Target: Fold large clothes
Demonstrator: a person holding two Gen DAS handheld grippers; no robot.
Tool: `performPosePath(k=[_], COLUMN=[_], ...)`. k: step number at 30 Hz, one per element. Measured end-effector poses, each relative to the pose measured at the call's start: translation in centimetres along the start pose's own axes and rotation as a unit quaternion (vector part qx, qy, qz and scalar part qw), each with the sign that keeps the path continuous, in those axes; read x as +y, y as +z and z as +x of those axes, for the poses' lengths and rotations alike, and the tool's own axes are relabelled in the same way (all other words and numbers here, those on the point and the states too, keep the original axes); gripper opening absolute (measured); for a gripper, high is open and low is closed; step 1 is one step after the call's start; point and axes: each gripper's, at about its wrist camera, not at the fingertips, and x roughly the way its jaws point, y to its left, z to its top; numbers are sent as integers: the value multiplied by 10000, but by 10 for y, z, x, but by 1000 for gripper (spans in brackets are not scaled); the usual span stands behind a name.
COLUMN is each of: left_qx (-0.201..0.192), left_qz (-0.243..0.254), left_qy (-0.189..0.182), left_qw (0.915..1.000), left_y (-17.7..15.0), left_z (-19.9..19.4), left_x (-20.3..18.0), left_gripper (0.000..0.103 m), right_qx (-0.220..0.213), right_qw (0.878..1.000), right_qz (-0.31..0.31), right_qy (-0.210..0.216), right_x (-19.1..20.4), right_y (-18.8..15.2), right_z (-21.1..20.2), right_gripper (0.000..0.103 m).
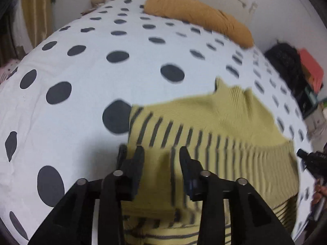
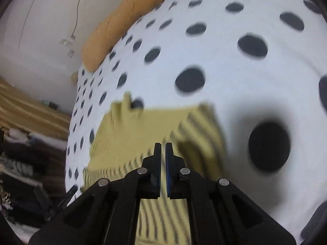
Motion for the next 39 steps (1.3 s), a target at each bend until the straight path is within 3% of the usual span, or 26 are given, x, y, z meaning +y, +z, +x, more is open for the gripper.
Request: performPosePath(k=[2, 3, 4, 5, 7, 8, 9, 10, 12, 13, 14, 17, 20, 21, 23, 25, 26, 27, 28, 29, 30, 32, 33, 34, 36, 39], left_qx=[359, 380, 344, 344, 170, 87, 38, 61, 211, 344, 422, 759, 1104, 1110, 1043, 1061, 1073, 1112, 1183, 1239, 1269, 1206, 1152, 1125, 1246, 1196], left_qz=[246, 87, -326, -643, -869, -849, -860, -893, -827, -675, -552, -242, -120, -136, -215, -200, -170, -156, -220, -380, -512, -755, -792, -759, -618, -559], left_qy=[607, 530, 313, 310, 873, 982, 790, 487, 132, 57, 52, 11, 19, 3, -109, -227, -165, 6, 121, 26, 51, 81, 137, 202, 552, 538], left_qw=[9972, 9978, 9984, 9969, 9922, 9915, 9932, 9948, 9963, 9971, 9976, 9968, 9938, 9937, 9943, 9939, 9939, 9937, 9927, 9916, 9906, 9898, 9901, 9905, 9887, 9898], left_y=[-19, -26, -26, -24, -22, -24, -30, -39, -65, -83, -98, -152, -192, -199, -207, -209, -210, -210, -209, -207, -204, -201, -199, -199, -205, -211], left_z=[28, 33, 29, 23, -3, -15, -29, -41, -58, -65, -68, -76, -70, -68, -70, -69, -68, -66, -65, -66, -68, -79, -85, -86, -74, -69], left_x=[9, 24, 42, 54, 72, 78, 86, 91, 95, 92, 87, 78, 76, 76, 72, 66, 63, 61, 61, 63, 65, 72, 75, 76, 78, 81], left_gripper=[43, 61, 63, 63, 53, 53, 54, 56, 57, 60, 61, 67, 69, 74, 82, 81, 74, 47, 29, 20, 8, 8, 8, 9, 10, 13], right_qx=[482, 587, 570, 454, 62, -81, -196, -195, 45, 116, 185, 393, 789, 919, 1300, 1562, 1535, 1542, 1541, 1559, 1598, 1642, 1524, 1552, 1668, 1538], right_qw=[9986, 9969, 9964, 9980, 9976, 9957, 9919, 9883, 9846, 9830, 9807, 9778, 9758, 9760, 9778, 9800, 9791, 9745, 9722, 9723, 9705, 9505, 9255, 9185, 9292, 9426], right_qz=[-34, -84, -152, -86, -11, -206, -451, -751, -1134, -1167, -1205, -1262, -1121, -1060, -846, -849, -934, -1064, -1069, -1011, -991, -1386, -1834, -2052, -1734, -1342], right_qy=[-235, -524, -607, -432, -692, -902, -1173, -1315, -1327, -1410, -1529, -1625, -1701, -1663, -1407, -896, -951, -1232, -1404, -1417, -1506, -2245, -2943, -3005, -2806, -2643], right_x=[-8, -17, -27, -37, -37, -31, -23, -16, -13, -12, -17, -35, -56, -63, -74, -77, -76, -74, -74, -72, -71, -58, -50, -49, -64, -76], right_y=[-26, -33, -38, -39, -38, -40, -42, -49, -71, -83, -95, -129, -166, -175, -192, -209, -212, -213, -211, -208, -206, -208, -210, -214, -214, -210], right_z=[17, 23, 25, 17, -15, -29, -41, -53, -72, -74, -83, -104, -108, -105, -94, -82, -80, -78, -79, -82, -85, -92, -95, -97, -98, -103], right_gripper=[0, 0, 0, 0, 0, 7, 8, 13, 42, 63, 65, 65, 65, 65, 65, 63, 54, 45, 34, 24, 23, 7, 7, 7, 7, 7])
